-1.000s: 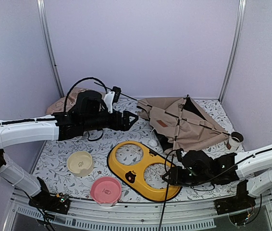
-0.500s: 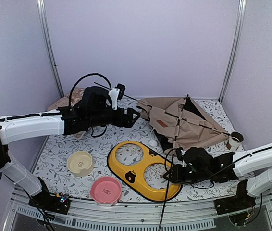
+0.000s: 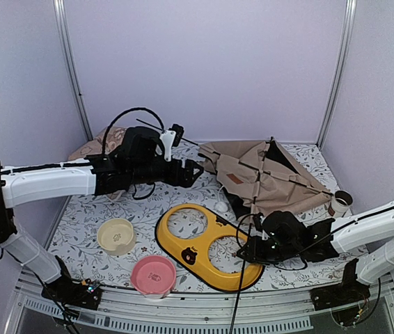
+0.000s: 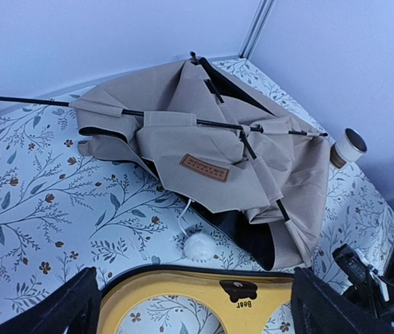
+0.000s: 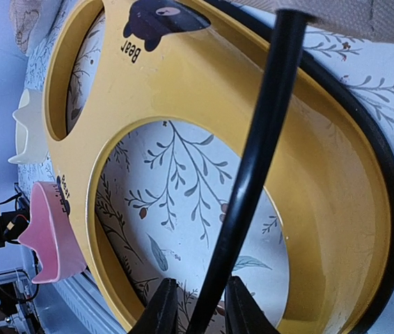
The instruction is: Set up the pet tent
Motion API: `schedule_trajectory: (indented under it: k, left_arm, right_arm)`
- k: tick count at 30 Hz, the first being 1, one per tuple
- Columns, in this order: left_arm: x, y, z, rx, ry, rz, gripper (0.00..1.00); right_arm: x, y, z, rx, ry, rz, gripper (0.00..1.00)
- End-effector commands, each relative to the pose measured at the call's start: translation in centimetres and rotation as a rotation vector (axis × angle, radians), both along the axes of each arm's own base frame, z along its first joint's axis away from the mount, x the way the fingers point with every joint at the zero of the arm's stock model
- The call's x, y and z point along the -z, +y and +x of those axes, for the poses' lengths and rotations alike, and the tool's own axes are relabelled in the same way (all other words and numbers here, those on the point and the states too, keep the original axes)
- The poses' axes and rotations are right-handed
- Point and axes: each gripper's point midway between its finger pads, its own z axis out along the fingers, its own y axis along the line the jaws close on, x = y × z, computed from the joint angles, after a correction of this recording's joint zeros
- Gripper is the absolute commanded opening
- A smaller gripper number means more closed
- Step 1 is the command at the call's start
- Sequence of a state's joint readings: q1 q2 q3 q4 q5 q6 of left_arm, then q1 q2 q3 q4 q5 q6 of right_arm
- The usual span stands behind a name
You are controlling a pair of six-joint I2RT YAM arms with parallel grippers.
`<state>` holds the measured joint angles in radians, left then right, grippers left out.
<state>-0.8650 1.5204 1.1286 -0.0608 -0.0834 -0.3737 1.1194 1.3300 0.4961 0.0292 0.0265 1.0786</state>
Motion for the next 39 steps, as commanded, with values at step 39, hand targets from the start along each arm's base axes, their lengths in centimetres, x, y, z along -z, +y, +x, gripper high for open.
schedule_trajectory:
  k: [39]
  left_arm:
    - [6.2, 4.2, -10.6, 0.14, 0.266, -0.106, 0.86]
  right_arm:
    - [-6.9, 3.3, 4.5, -0.029, -0.117, 0.091, 0.0]
